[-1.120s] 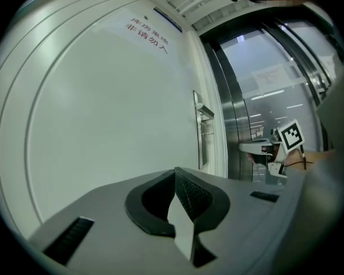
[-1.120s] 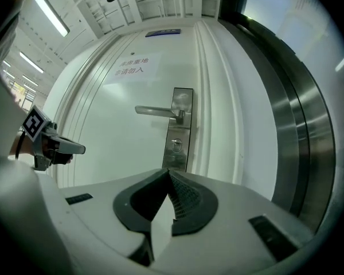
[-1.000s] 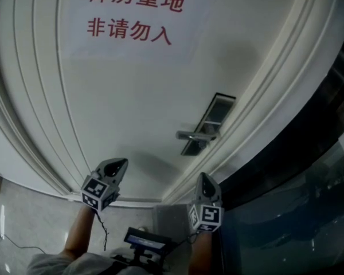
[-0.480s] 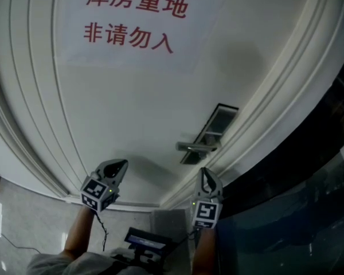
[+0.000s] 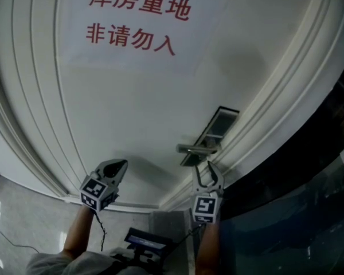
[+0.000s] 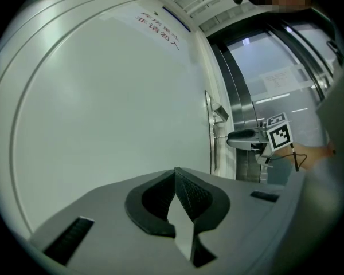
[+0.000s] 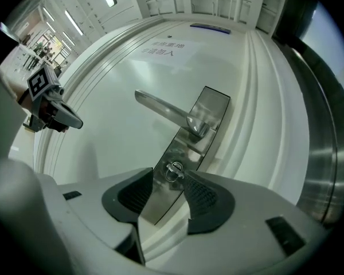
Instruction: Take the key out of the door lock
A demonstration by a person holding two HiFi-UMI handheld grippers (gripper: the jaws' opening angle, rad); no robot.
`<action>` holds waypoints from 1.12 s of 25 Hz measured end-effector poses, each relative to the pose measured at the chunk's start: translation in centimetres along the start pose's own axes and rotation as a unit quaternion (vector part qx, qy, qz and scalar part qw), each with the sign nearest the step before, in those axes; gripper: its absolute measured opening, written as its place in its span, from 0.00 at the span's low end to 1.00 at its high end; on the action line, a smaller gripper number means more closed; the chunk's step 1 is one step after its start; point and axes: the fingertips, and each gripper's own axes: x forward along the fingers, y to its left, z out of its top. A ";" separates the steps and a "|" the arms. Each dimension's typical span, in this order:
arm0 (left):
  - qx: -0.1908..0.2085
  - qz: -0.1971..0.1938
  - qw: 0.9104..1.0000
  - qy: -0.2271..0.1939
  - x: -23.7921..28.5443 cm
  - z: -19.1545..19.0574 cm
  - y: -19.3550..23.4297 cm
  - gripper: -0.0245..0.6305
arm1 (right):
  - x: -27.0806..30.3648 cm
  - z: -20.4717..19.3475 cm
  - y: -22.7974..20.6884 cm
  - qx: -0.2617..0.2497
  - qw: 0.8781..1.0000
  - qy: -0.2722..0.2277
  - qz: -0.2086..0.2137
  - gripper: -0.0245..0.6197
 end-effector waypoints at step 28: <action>-0.013 0.026 1.000 -0.008 -0.1 0.0 1.0 0.05 | 1.9 0.4 -0.6 -0.110 0.994 0.015 -0.004 0.19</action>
